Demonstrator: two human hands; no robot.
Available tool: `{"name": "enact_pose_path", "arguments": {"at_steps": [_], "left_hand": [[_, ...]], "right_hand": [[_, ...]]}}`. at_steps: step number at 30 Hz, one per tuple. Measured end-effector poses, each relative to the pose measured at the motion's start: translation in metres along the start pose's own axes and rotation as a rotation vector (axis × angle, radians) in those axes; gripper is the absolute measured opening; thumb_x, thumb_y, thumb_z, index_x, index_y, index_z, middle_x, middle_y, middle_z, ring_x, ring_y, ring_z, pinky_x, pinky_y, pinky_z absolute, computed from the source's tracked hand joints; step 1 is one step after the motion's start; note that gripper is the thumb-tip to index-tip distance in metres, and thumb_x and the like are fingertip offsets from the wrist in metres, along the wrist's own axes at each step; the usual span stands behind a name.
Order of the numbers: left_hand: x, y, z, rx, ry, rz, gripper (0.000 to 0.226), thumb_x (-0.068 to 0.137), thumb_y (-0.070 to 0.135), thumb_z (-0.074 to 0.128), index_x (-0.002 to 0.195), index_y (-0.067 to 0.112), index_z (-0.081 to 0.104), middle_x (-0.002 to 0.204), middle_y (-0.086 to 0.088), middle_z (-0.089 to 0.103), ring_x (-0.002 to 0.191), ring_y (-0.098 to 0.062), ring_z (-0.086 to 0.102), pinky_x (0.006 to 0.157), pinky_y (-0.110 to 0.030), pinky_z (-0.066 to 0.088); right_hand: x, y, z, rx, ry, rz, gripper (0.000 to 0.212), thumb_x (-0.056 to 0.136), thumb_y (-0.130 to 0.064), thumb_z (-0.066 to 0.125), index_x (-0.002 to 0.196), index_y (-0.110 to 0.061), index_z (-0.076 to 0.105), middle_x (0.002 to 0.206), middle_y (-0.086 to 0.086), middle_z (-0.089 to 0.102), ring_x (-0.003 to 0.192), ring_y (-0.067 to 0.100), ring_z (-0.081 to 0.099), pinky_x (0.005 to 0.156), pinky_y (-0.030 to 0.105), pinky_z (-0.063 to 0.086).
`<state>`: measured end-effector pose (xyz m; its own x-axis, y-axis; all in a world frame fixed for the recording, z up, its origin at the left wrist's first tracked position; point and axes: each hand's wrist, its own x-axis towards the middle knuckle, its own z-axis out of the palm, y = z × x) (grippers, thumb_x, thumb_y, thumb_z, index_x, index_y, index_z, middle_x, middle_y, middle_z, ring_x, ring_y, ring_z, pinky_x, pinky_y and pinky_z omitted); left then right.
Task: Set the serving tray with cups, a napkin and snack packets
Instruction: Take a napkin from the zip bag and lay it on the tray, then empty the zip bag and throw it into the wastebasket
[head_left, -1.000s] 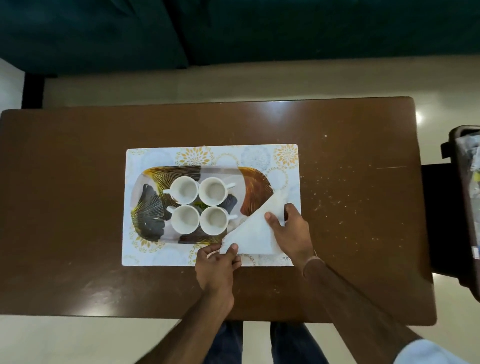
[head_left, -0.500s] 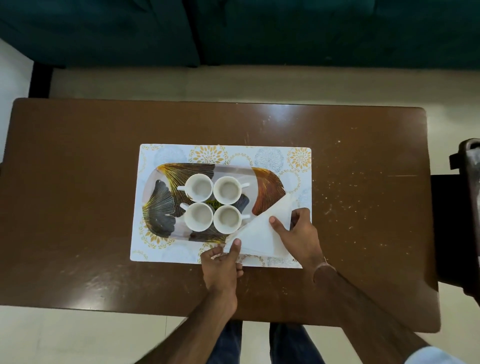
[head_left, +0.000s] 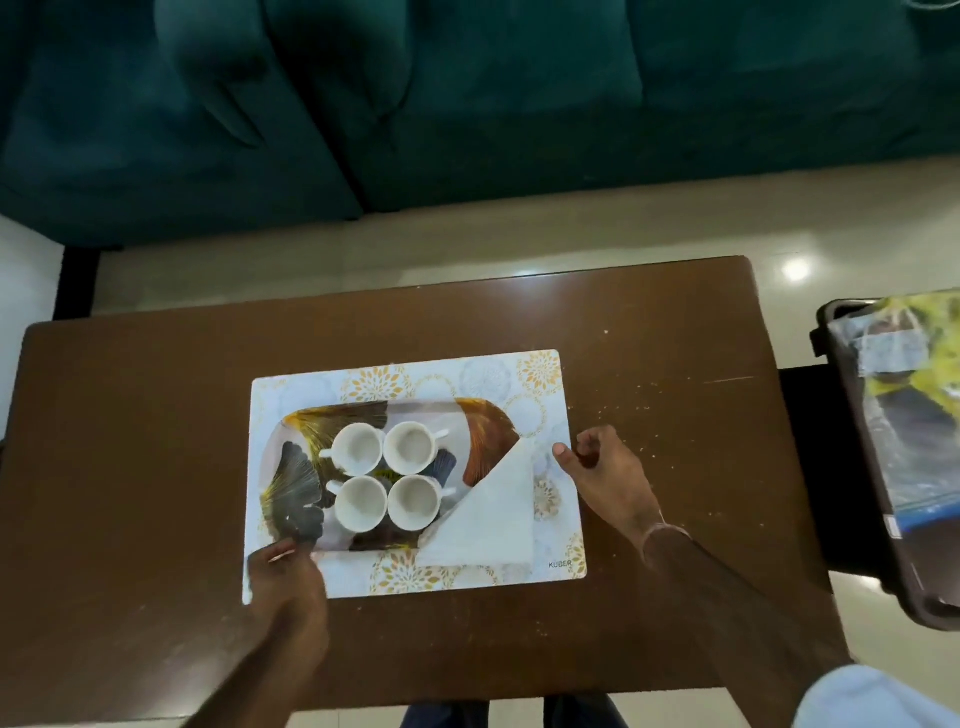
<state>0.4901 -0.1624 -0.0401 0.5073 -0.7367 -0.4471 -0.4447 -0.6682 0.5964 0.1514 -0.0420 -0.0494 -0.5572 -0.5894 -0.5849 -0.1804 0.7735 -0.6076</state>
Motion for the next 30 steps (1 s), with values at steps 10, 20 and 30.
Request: {"name": "enact_pose_path", "arguments": {"at_steps": [10,20,30], "left_hand": [[-0.037,0.118,0.073,0.3,-0.247,0.822,0.009,0.086,0.021,0.064,0.093,0.016,0.065,0.092,-0.005,0.067,0.085,-0.026,0.062,0.077,-0.043,0.051],[-0.185,0.15,0.216,0.499,-0.873,0.853,0.064,0.093,0.044,0.064,0.15,0.037,0.036,0.155,0.005,0.043,0.139,-0.021,0.044,0.106,-0.042,0.042],[-0.352,0.156,0.339,0.567,-1.082,1.071,0.071,0.09,0.046,0.062,0.153,0.034,0.031,0.157,0.001,0.04,0.143,-0.022,0.035,0.108,-0.035,0.031]], "right_hand": [[0.025,0.027,-0.078,-0.065,0.09,-0.021,0.032,0.091,-0.052,0.06,0.109,-0.027,0.052,0.111,-0.004,0.06,0.096,0.013,0.061,0.08,0.027,0.052],[0.033,0.062,-0.166,-0.135,0.254,-0.03,0.04,0.095,-0.047,0.056,0.123,-0.019,0.061,0.127,0.002,0.061,0.113,0.02,0.06,0.096,0.04,0.055],[0.034,0.132,-0.259,-0.047,0.45,0.037,0.038,0.094,-0.039,0.056,0.123,-0.015,0.062,0.125,0.009,0.064,0.113,0.029,0.06,0.096,0.041,0.05]]}}
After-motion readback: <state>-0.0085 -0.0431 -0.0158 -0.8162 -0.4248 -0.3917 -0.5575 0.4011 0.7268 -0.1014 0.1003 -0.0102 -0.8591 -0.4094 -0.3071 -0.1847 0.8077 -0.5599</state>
